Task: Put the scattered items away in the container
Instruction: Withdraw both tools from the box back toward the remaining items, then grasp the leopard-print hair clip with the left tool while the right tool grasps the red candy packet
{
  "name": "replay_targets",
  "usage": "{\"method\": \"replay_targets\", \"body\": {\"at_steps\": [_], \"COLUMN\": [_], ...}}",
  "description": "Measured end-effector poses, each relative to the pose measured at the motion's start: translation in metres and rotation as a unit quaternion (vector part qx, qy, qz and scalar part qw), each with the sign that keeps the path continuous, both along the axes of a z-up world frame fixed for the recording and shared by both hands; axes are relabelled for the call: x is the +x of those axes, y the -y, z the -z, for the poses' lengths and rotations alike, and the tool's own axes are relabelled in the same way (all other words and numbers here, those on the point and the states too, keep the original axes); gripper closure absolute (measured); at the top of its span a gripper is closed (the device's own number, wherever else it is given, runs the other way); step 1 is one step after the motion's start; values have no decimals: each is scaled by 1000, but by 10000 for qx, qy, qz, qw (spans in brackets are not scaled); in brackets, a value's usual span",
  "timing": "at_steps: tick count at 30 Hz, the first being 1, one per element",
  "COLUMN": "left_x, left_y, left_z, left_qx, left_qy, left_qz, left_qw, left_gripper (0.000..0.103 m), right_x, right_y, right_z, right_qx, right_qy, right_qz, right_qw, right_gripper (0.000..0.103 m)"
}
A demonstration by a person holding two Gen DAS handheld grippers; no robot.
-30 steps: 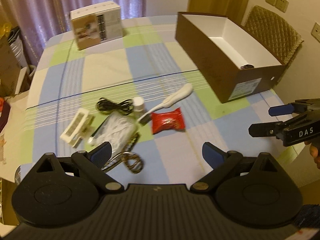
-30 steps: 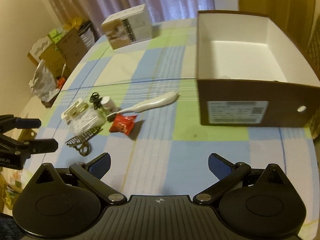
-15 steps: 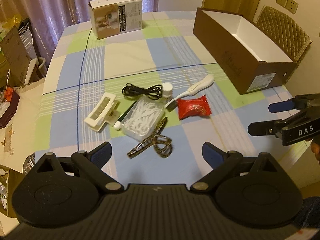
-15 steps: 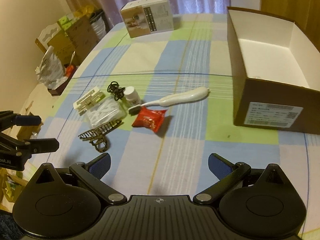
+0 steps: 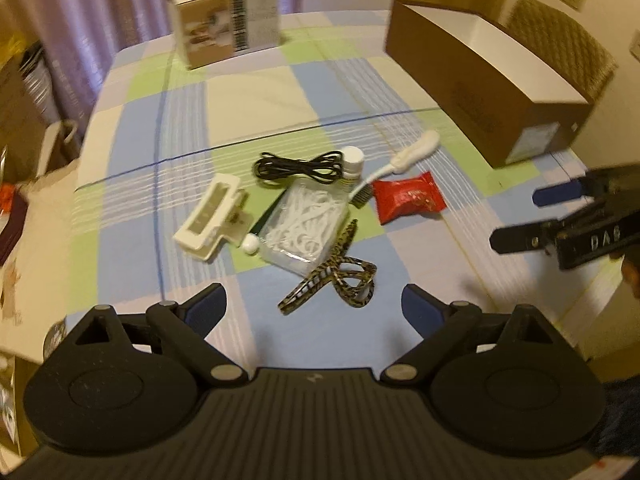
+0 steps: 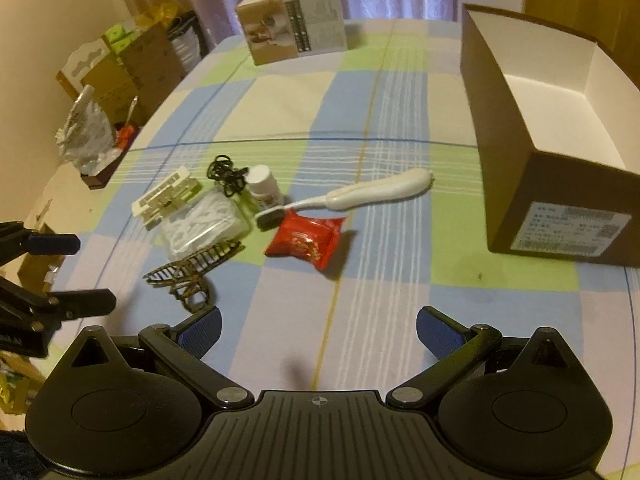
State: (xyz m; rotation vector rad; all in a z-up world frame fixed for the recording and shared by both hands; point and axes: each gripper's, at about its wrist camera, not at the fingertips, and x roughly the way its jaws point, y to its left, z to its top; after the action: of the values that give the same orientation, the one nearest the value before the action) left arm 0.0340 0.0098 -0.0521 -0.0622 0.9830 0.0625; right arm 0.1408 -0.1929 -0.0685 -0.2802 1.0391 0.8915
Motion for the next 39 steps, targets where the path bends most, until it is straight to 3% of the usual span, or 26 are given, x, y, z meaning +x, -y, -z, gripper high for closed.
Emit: {"method": "replay_targets", "body": {"at_steps": [7,17,27,31,39], "left_x": [26,38,56,61,44], "left_y": [9,9,22,27,44], "left_z": [34,68,69,73,69], "left_qx": [26,-572,-384,-226,-255], "left_qy": [-24,-570,-326,-301,-273], "left_qz": [786,722,489,548,777], "left_qw": [9969,9941,9975,9978,9963], "left_gripper": [18,49,50,65,65], "right_x": [12,26,35,38,43], "right_y": [22,53,62,67,60], "right_z": [7,15,18,18,19], "right_qx": [-220,-457,-527,-540,-416], "right_qy": [-14,-150,-187,-187,-227], "right_qz": [427,829,767,747,525], "right_qw": [9988,9954,9955,9956,9975], "right_gripper": [2,2,2,2,2]}}
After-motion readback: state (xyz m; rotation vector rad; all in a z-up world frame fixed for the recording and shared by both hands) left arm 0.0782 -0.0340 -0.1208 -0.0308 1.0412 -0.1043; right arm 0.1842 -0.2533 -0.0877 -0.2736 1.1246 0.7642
